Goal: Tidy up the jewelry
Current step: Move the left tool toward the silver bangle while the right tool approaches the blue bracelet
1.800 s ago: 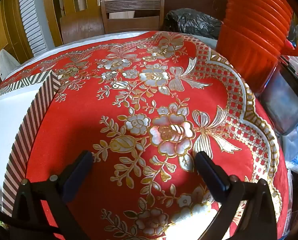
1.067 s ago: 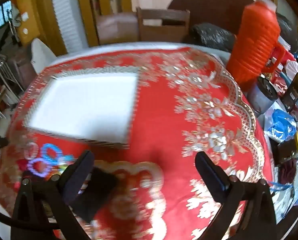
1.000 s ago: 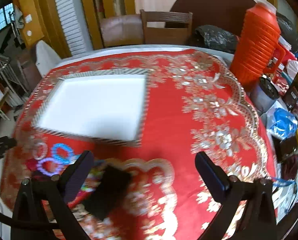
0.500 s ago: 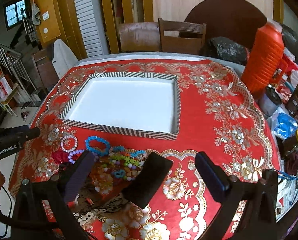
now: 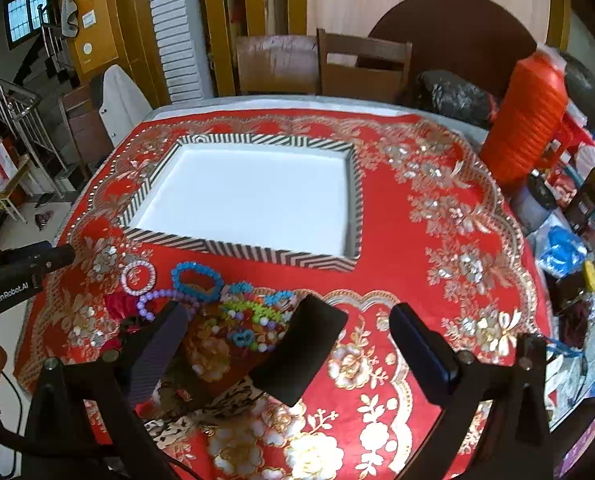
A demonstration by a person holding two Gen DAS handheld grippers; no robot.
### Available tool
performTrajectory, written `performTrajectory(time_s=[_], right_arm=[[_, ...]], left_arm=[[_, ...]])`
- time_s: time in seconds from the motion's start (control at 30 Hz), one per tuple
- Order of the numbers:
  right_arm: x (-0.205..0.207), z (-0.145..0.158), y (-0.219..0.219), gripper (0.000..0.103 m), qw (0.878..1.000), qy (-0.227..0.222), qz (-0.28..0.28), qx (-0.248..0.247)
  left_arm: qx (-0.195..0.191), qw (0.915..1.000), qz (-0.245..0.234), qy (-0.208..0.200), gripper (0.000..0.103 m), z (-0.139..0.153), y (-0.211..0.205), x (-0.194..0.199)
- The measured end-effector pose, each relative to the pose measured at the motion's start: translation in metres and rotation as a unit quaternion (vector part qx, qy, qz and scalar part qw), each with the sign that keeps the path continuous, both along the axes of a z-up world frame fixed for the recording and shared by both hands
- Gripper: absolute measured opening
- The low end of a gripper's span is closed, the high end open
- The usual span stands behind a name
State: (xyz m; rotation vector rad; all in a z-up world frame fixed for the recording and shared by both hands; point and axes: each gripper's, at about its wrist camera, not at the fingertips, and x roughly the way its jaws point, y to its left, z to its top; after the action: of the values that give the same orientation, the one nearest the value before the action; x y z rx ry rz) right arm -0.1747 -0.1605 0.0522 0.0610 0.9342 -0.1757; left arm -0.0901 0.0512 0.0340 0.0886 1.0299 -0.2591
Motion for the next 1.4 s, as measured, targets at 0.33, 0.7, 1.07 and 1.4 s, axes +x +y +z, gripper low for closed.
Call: performTrajectory(time_s=[0.33, 0.7, 1.07, 1.4], right_arm=[[0.006, -0.002, 0.000, 0.102, 1.000, 0.007, 0.005, 0.011], [0.008, -0.007, 0.004, 0.102, 0.997, 0.021, 0.048, 0.060], [0.010, -0.012, -0.002, 0.102, 0.996, 0.028, 0.045, 0.075], [0.010, -0.020, -0.019, 0.100, 0.994, 0.039, 0.046, 0.087]], left_arm=[[0.006, 1.0000, 0.003, 0.000, 0.028, 0.000, 0.001, 0.000], [0.006, 1.0000, -0.002, 0.004, 0.028, -0.003, 0.001, 0.000], [0.010, 0.9999, -0.004, 0.009, 0.028, -0.006, -0.003, 0.002], [-0.015, 0.9991, 0.012, 0.039, 0.028, -0.016, 0.019, 0.017]])
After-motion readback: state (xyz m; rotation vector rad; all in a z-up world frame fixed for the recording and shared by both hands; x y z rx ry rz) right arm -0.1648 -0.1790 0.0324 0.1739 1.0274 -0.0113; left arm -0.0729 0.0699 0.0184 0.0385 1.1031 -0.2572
